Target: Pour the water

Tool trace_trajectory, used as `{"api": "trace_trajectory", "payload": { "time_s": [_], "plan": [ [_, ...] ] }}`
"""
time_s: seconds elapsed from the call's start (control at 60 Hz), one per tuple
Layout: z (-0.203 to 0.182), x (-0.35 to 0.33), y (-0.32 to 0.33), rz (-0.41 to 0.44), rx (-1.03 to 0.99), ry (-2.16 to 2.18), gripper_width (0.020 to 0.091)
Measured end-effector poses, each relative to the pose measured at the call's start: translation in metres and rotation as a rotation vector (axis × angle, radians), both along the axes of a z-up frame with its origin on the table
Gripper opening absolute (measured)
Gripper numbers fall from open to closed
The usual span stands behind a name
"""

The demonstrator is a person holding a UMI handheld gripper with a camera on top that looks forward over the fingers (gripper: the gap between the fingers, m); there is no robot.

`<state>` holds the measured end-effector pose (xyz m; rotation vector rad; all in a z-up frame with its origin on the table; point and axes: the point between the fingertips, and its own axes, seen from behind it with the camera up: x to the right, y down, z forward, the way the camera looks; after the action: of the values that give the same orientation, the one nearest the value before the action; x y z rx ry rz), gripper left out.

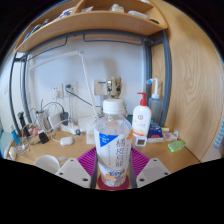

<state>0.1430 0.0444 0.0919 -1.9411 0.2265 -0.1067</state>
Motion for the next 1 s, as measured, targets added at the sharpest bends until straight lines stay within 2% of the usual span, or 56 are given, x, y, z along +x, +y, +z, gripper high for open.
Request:
{"api": "trace_trajectory", "payload": {
  "time_s": [0.2, 0.317, 0.45, 0.65, 0.783, 1.0],
  "plan": [
    [-0.004, -0.003, -0.009, -0.003, 0.04, -0.016, 0.0534],
    [-0.02, -0.007, -0.014, 0.003, -0.026, 0.0, 0.0589],
    [-0.027, -0.022, -0.036, 0.048, -0.078, 0.007, 0.0741],
    [-0.046, -0.035, -0.116, 0.113, -0.289, -0.01, 0.0753],
    [-0.023, -0.029, -0.15, 0.109, -0.344, -0.012, 0.0752],
    [0.018, -0.027, -0.165, 0.129, -0.342, -0.024, 0.0751]
  ]
}}
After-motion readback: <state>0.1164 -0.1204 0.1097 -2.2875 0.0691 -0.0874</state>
